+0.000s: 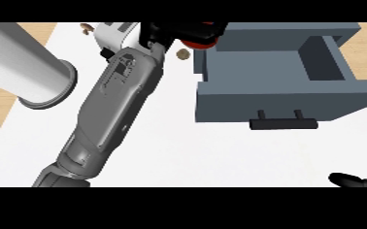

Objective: Pick up the can, place it into the drawer and close the drawer

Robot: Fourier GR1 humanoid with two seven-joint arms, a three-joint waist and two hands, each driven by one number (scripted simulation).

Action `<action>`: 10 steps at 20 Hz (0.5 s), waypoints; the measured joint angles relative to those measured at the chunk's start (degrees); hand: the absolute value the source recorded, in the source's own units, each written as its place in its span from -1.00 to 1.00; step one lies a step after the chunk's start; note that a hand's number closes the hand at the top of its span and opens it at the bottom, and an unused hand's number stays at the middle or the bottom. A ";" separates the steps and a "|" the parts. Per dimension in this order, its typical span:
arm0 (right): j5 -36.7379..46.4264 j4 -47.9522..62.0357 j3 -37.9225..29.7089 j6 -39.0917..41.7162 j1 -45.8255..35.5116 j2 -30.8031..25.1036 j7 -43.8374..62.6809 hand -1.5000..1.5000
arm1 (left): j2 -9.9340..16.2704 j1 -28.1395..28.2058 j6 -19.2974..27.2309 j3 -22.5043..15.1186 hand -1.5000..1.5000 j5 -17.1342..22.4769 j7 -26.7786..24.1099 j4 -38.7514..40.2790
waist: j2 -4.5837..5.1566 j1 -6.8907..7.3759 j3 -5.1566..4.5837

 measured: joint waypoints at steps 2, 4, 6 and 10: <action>-0.24 -0.98 0.16 0.37 0.75 0.09 0.24 -1.00 | -0.09 -2.90 1.41 -0.85 1.00 0.64 0.66 2.08 | 0.04 -0.32 0.00; -0.18 -1.28 0.04 0.11 0.77 0.25 0.34 -1.00 | -0.14 -6.56 2.46 -1.02 1.00 1.15 2.06 4.23 | 0.09 -0.52 -0.01; -0.26 -0.37 -0.25 -0.32 -0.85 -0.34 1.07 -1.00 | -0.17 -10.30 3.62 -1.74 1.00 2.21 2.76 6.97 | 0.19 -0.79 0.00; -1.65 -0.79 -1.03 -0.22 -2.00 -1.43 2.70 -1.00 | -0.20 -15.73 4.81 -2.81 1.00 4.14 3.33 12.32 | 0.27 -1.22 0.02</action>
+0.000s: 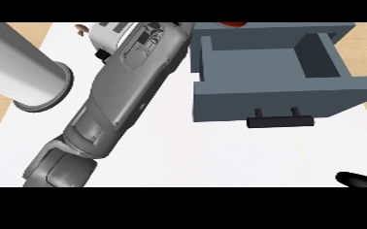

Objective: Pick up the can, place it into the drawer and close the drawer

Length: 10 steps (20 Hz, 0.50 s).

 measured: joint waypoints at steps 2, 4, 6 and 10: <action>-0.27 -0.04 -0.25 -0.26 -0.76 -0.31 0.47 -1.00 | -0.01 -2.78 1.00 -0.78 1.00 0.94 0.53 2.32 | 0.04 -0.18 0.00; -0.21 0.01 -0.17 -0.21 -0.80 -0.28 0.23 -1.00 | -0.01 -5.18 1.50 -1.75 1.00 2.00 0.93 4.55 | 0.09 -0.41 0.01; -0.08 0.46 0.30 -0.35 -1.69 -0.41 0.63 -1.00 | -0.02 -7.22 2.74 -3.26 1.00 3.91 0.61 7.02 | 0.22 -0.93 0.03; -0.14 -0.47 0.70 -0.38 -1.58 -0.24 0.97 -1.00 | -0.03 -11.06 3.07 -3.95 1.00 5.57 -0.69 12.48 | 0.44 -1.54 0.05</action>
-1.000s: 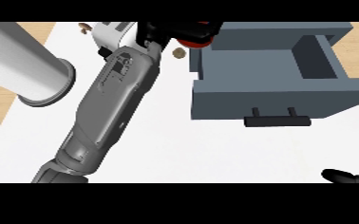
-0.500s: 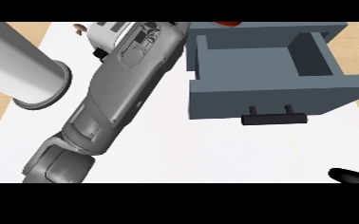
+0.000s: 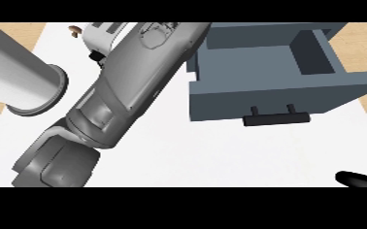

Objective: Pick up the can, place it into the drawer and close the drawer

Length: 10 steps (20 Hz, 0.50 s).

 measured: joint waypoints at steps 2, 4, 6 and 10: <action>0.42 1.00 0.29 -0.01 -1.19 -0.38 -0.28 -1.00 | 0.01 -1.27 0.74 -1.26 1.00 1.17 -0.55 1.97 | 0.17 -0.51 0.03; 0.52 1.46 0.70 0.17 -1.54 -0.51 -0.17 -1.00 | 0.00 -2.10 1.65 -2.48 1.00 2.09 -1.49 3.71 | 0.30 -1.03 0.05; 0.98 1.60 1.26 0.01 -1.85 -0.38 -0.04 -1.00 | 0.00 -2.61 2.56 -3.53 -1.00 2.83 -2.22 4.98 | 0.32 -1.09 0.05; 0.17 2.61 0.49 0.37 -3.03 -1.43 0.14 -1.00 | 0.01 -3.95 6.01 -4.85 -1.00 4.02 -3.37 7.75 | 0.49 -1.80 0.08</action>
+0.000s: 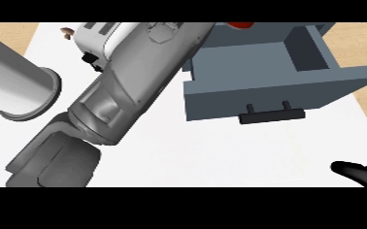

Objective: Pick up the can, place it into the drawer and close the drawer

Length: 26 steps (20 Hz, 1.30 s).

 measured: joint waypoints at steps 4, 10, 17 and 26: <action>0.24 0.23 0.13 0.23 -0.73 -0.67 0.15 -1.00 | 0.01 -1.23 2.50 -0.83 -1.00 1.20 -0.92 2.07 | 0.18 -0.47 0.02; 3.38 0.48 1.18 1.66 -1.87 -2.97 -1.81 -1.00 | 0.01 -1.43 4.26 -1.54 -1.00 3.52 -2.92 3.18 | 0.37 -0.82 0.02; 11.78 3.74 5.04 3.38 -5.80 -6.95 -5.87 -1.00 | 0.00 -1.40 5.22 -1.54 -1.00 7.49 -4.42 2.63 | 0.65 -0.41 -0.01; 29.62 11.50 13.74 1.40 -11.12 -10.13 -10.96 -1.00 | -0.01 -2.35 5.08 -0.19 -1.00 10.43 -7.34 3.60 | 0.45 1.70 -0.07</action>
